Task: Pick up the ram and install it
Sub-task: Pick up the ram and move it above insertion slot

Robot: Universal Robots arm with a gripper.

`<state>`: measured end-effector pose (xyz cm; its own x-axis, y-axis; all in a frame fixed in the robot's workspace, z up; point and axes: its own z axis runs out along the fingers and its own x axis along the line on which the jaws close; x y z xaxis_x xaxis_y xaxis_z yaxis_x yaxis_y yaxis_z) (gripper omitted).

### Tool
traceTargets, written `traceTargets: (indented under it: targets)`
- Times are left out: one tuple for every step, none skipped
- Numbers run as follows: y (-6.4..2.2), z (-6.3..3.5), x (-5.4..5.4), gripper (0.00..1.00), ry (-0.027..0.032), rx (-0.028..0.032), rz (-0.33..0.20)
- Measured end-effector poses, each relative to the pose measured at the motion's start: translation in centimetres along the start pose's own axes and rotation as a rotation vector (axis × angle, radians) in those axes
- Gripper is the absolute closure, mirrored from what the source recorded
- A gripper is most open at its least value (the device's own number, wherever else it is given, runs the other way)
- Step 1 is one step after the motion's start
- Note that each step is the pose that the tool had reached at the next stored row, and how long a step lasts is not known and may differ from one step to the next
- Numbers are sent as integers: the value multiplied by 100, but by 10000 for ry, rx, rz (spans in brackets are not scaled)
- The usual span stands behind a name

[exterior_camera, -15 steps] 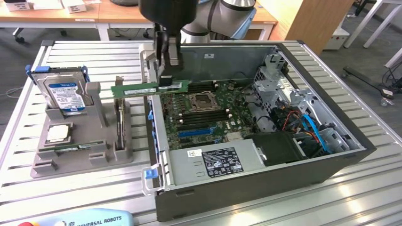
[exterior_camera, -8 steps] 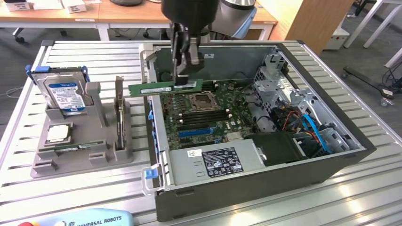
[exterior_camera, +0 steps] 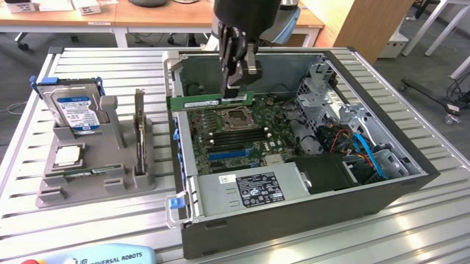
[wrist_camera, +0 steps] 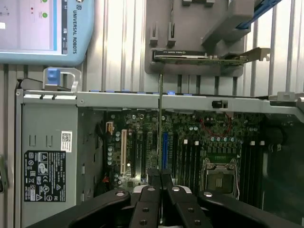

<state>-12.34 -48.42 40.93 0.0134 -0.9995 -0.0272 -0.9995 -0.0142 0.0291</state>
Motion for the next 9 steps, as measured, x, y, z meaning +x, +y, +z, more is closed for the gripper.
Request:
traceTargets:
  targets:
    - [-35, -1, 0, 89, 0, 0, 1]
    - [-71, -2, 0, 89, 0, 0, 2]
    - [-106, -3, 0, 89, 1, -1, 1]
    - [-142, -4, 0, 89, 0, 0, 0]
    - [-178, -4, 0, 89, 0, 0, 1]
    - [-211, -5, 0, 89, 0, -1, 3]
    - [-241, -6, 0, 89, 0, 0, 5]
    - [-267, -7, 0, 89, 0, 0, 9]
    - [-292, -7, 0, 89, 0, 0, 16]
